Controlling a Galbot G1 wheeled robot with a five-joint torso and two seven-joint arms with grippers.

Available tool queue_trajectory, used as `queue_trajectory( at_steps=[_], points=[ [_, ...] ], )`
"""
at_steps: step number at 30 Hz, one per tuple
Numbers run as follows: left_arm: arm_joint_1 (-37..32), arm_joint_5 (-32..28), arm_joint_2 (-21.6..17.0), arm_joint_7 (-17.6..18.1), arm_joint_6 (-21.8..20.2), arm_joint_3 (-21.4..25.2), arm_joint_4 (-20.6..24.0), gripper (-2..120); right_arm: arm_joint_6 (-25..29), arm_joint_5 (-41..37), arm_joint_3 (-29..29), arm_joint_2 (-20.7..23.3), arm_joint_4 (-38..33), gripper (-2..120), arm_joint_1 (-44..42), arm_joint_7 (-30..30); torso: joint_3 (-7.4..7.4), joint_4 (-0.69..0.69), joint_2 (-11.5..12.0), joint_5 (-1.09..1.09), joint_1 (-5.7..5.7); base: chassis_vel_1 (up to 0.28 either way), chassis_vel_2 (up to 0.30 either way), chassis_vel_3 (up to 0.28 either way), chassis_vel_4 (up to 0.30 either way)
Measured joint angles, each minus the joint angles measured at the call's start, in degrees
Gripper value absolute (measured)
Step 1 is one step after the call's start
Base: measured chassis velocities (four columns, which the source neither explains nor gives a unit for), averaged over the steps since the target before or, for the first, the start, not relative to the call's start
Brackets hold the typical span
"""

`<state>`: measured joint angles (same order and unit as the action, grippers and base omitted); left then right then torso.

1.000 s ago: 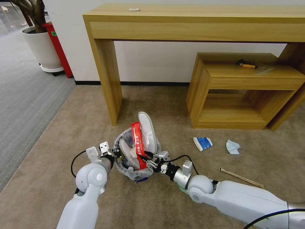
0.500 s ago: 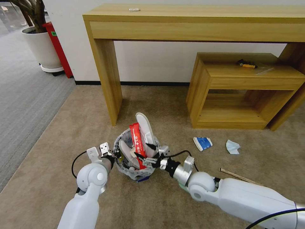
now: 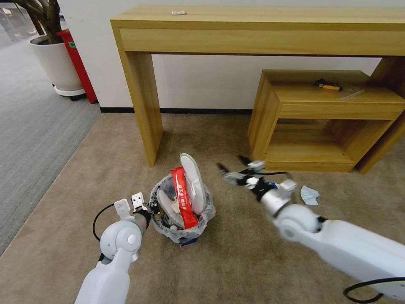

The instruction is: Pick up the trash bin and place the garbage on the floor into it.

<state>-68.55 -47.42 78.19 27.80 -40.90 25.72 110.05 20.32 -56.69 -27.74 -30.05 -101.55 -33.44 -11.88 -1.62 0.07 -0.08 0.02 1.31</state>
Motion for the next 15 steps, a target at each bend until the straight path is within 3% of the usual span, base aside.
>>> queue_trajectory(
  at_steps=[7,15],
  points=[
    [-2.3,0.0,-0.8,-0.6,0.1,1.9,1.2,0,4.4,3.0,7.7,1.4,5.8,100,-7.3,0.1,0.0,-0.02,0.0,0.0,0.0,0.0,0.0,0.0,0.0],
    [-6.7,-0.1,-2.4,-0.9,0.4,4.6,4.0,0,8.2,7.3,11.4,-0.5,12.4,100,-13.1,1.7,0.0,-0.06,0.0,-0.01,0.0,0.0,0.0,0.0,0.0]
  ],
)
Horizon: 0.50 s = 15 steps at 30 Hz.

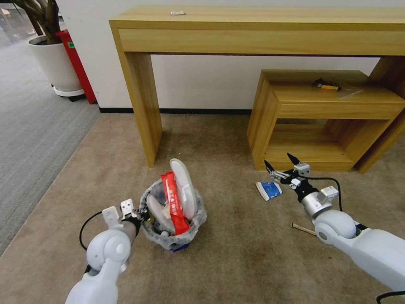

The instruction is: Pick up the trash bin and place the garbage on the floor into it.

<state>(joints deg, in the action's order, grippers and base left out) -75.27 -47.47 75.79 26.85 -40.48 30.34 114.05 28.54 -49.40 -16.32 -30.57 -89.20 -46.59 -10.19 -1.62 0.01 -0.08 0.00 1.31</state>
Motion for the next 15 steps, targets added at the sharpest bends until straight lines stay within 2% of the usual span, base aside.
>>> queue_trajectory(
  at_steps=[2,7,10,15],
  points=[
    [-1.0,-0.1,-0.3,-0.1,0.1,0.6,0.7,0,0.8,1.7,1.8,-1.0,2.3,100,-3.0,0.1,0.0,0.08,0.0,0.01,0.0,0.0,0.0,0.0,0.0],
    [-2.3,-0.1,-0.7,-0.3,0.2,1.2,1.2,0,2.7,3.6,4.8,-2.6,6.2,100,-8.0,1.7,0.0,0.04,0.0,0.03,0.0,0.0,0.0,0.0,0.0],
    [-1.4,-0.2,-0.8,-0.4,0.3,0.7,0.6,0,4.0,4.3,10.2,-3.6,8.1,100,-12.9,3.5,0.0,0.07,0.0,0.0,0.0,0.0,0.0,0.0,0.0],
    [-1.0,-0.1,-0.6,-0.5,0.3,0.1,0.1,0,5.7,6.1,15.3,-4.8,9.7,100,-18.2,5.1,0.0,0.05,0.0,-0.02,0.0,0.0,0.0,0.0,0.0]
  ],
)
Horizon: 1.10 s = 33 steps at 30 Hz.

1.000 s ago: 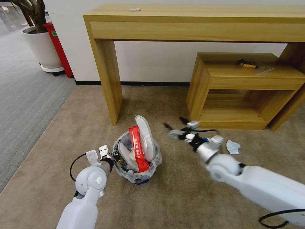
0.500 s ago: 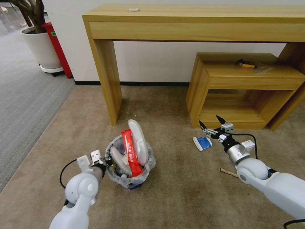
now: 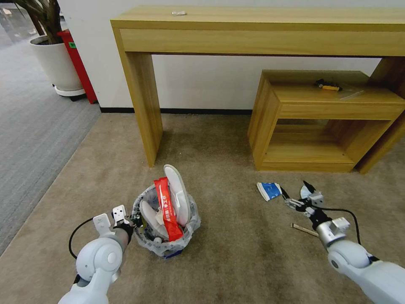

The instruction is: Pick up the trash bin and place the garbage on the floor into it.

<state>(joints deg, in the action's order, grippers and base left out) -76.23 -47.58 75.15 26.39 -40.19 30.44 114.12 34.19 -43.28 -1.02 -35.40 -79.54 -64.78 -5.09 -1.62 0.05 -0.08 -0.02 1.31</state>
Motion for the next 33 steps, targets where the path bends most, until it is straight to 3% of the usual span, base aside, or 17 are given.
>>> queue_trajectory(
  at_steps=[1,5,18,33],
  points=[
    [0.1,0.0,-0.1,0.0,0.0,-0.3,-0.2,0,0.5,0.8,1.5,-0.3,0.4,100,-1.7,0.6,0.0,0.0,0.0,0.07,0.0,0.0,0.0,0.0,0.0],
    [0.7,0.0,-0.4,0.0,0.0,-0.6,-0.5,0,1.1,1.7,4.8,-0.6,0.5,100,-5.6,1.6,0.0,0.01,0.0,-0.01,0.0,0.0,0.0,0.0,0.0],
    [3.2,-1.1,-0.9,0.1,-0.1,-1.9,-1.5,0,3.5,3.5,15.7,-3.0,-0.3,100,-15.9,4.6,0.0,0.01,0.0,0.03,0.0,0.0,0.0,0.0,0.0],
    [3.0,-1.7,-1.5,0.3,-0.1,-1.6,-1.1,0,5.1,3.7,17.7,-4.8,-0.6,100,-17.4,7.0,0.0,-0.01,0.0,0.02,0.0,0.0,0.0,0.0,0.0]
  ],
)
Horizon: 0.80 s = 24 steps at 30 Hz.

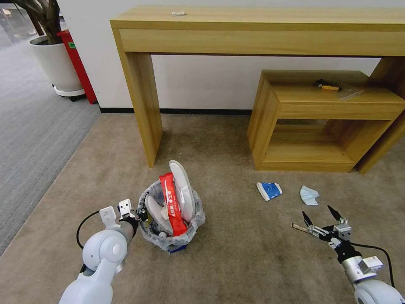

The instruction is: Pick up the trash bin and place the garbage on the floor into it.

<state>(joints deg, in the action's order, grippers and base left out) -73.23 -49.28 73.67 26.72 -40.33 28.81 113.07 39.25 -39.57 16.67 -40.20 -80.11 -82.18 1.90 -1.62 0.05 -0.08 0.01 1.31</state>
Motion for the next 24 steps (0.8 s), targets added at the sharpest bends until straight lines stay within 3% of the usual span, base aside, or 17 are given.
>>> queue_trajectory(
  at_steps=[5,16,24],
  points=[
    [-0.3,0.0,0.0,0.0,0.0,0.2,0.1,0,0.1,0.0,0.0,-0.2,0.0,100,-0.1,0.6,0.0,0.0,0.0,-0.01,0.0,-0.026,-0.023,0.034,0.015],
    [-0.6,0.0,0.1,0.0,0.0,0.3,0.4,0,0.5,0.1,0.0,-0.6,0.4,100,0.0,1.2,-0.01,0.01,0.0,0.01,0.01,-0.174,-0.09,0.149,0.086],
    [-0.7,0.2,0.5,-0.1,0.1,0.3,0.1,0,0.9,0.7,-0.4,-1.1,0.9,100,0.0,1.3,0.0,-0.01,0.0,0.0,0.0,-0.08,-0.052,0.095,0.057]
  ],
)
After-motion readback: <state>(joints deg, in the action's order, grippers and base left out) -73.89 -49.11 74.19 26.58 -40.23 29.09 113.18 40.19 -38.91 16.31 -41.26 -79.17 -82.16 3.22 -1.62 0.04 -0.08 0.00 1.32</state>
